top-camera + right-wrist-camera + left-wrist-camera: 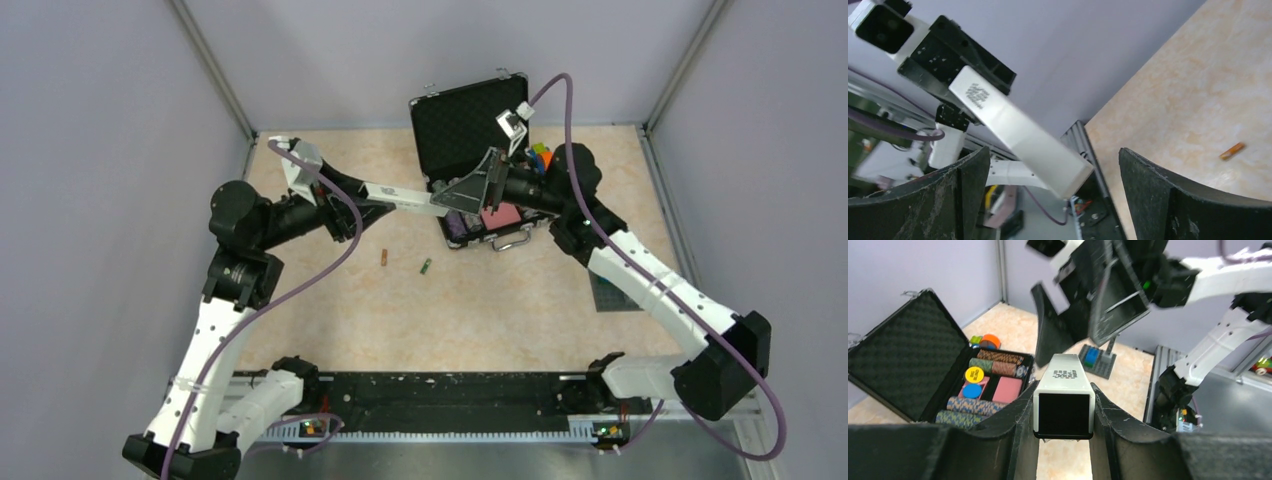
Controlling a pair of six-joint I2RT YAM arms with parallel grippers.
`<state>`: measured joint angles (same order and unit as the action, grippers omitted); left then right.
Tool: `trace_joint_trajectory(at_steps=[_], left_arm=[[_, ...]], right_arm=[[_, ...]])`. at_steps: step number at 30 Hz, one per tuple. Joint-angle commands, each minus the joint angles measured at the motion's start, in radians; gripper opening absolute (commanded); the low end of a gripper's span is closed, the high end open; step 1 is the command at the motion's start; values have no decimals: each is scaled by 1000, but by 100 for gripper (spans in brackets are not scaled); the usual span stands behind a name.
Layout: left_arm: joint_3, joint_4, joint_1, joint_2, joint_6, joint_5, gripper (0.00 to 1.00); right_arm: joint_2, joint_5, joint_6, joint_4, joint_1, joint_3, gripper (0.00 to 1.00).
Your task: Load the batteries into the remote control
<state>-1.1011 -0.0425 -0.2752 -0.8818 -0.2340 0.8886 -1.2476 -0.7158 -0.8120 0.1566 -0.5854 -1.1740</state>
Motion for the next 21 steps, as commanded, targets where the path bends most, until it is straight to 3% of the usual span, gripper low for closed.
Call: trace_joint_trajectory(at_steps=[1,6,13,16,21], left_arm=[[-47,197,4,-12,-163,37,0],[-74,208,13,-60,-203,153,0],[-74,525,77,-162,-462,297,0],[-89,688,92,-219,-600,340,0],[-113,723,94,-261,-637,374,0]], right_arm=[[-22,33,-389,279,11,60,96],[-43,20,-539,391,13,84,96],[-90,5,-860,738,14,192,85],[-88,10,-879,753,13,201,81],[-105,13,-882,760,13,169,76]])
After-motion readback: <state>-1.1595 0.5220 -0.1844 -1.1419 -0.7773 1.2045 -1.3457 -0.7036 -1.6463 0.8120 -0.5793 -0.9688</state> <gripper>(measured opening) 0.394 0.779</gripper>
